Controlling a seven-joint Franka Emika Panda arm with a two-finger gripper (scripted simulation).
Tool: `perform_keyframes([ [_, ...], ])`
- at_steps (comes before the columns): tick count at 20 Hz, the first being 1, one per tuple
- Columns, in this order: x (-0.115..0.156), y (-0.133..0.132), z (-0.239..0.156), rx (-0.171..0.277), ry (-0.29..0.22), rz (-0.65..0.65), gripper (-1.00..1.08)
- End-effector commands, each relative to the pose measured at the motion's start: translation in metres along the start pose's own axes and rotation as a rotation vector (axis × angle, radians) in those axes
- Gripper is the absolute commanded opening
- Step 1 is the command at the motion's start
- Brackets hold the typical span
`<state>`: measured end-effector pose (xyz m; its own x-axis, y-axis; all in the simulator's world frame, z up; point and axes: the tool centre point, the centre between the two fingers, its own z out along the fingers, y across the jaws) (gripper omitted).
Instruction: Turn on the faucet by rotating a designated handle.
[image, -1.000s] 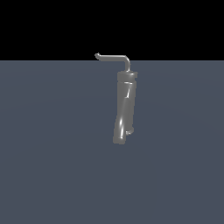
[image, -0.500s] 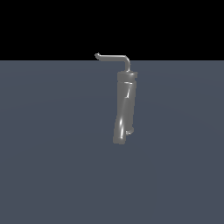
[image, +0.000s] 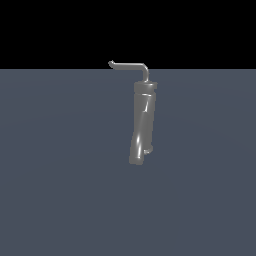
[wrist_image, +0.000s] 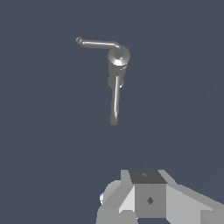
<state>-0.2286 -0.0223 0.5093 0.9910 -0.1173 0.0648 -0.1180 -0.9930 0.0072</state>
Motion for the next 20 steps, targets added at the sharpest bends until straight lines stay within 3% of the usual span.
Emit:
perform_keyframes([
  [1, 0.007, -0.001, 0.002, 0.01, -0.003, 0.034, -1.0],
  [20, 0.095, -0.021, 0.04, 0.082, -0.061, 0.472, -1.0],
])
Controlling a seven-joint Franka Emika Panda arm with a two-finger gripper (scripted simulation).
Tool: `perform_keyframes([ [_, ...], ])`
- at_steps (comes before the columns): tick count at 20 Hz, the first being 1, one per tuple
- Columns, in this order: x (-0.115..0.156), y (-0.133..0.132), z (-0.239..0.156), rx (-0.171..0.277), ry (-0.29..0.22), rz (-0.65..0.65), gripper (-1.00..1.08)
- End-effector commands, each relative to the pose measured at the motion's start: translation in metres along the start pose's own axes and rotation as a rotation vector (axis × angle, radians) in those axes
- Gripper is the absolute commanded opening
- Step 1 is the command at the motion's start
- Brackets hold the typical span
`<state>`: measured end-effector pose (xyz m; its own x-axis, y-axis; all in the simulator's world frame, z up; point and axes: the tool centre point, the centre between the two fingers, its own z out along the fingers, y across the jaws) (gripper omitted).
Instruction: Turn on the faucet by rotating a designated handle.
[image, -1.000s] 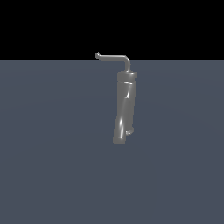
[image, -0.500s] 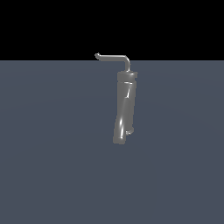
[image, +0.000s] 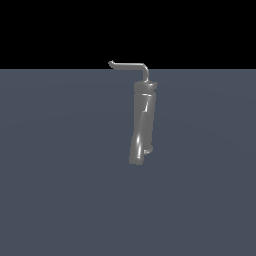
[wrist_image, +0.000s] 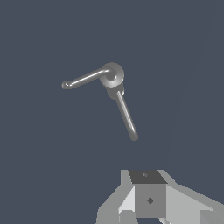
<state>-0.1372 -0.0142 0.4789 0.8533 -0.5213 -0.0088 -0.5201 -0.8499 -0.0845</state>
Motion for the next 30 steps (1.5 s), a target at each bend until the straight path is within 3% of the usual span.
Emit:
perform_keyframes([
  [1, 0.01, -0.008, 0.007, 0.005, -0.008, 0.065, -1.0],
  [17, 0.071, -0.054, 0.062, -0.001, -0.038, 0.48, -1.0],
  [30, 0.113, -0.089, 0.117, -0.033, -0.022, 0.817, -1.0],
])
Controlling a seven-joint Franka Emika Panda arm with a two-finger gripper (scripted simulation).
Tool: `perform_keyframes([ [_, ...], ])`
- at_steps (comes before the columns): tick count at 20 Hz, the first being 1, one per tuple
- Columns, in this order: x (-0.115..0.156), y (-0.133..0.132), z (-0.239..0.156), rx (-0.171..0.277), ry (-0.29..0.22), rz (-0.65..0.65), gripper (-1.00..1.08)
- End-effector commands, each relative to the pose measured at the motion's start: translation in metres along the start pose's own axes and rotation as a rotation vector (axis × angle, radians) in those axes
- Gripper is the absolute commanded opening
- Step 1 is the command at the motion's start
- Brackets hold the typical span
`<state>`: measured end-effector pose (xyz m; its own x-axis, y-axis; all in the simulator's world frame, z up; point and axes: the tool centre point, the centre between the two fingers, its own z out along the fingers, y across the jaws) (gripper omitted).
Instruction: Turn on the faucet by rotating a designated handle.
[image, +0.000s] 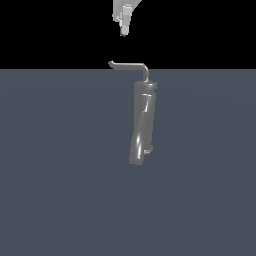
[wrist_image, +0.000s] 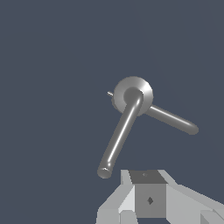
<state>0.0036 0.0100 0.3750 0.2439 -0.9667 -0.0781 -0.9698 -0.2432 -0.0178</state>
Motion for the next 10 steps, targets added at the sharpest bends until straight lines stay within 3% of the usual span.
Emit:
perform_keyframes([
  [1, 0.001, -0.011, 0.011, -0.003, 0.008, 0.066, -1.0],
  [10, 0.003, -0.043, 0.049, -0.006, 0.046, 0.28, -1.0],
])
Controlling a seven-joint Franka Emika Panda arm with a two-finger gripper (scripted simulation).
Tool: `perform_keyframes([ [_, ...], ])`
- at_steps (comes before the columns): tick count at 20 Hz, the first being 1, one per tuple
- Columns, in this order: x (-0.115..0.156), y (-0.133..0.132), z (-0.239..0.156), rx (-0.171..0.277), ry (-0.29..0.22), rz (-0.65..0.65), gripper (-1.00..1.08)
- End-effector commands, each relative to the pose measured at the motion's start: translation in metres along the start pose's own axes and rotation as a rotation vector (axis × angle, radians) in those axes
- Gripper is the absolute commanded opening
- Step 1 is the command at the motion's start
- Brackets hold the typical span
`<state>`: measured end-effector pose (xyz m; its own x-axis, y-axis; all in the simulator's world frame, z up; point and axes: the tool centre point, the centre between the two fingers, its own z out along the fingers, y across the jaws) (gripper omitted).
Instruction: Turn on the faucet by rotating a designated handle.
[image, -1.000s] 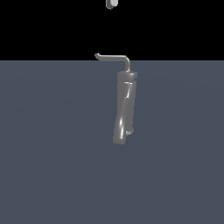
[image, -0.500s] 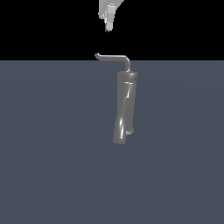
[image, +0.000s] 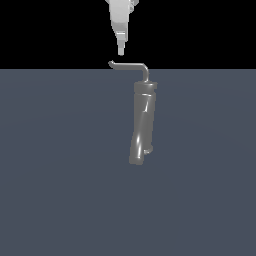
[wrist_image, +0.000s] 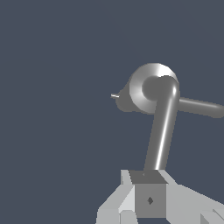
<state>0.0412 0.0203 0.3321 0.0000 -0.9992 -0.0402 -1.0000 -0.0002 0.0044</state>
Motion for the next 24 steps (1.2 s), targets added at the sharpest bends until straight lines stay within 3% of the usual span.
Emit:
perform_keyframes([
  [1, -0.002, -0.008, 0.009, 0.002, 0.011, 0.052, -1.0],
  [14, -0.007, -0.025, 0.032, 0.008, 0.04, 0.174, -1.0],
  [24, -0.01, -0.012, 0.032, 0.007, 0.04, 0.173, -1.0],
])
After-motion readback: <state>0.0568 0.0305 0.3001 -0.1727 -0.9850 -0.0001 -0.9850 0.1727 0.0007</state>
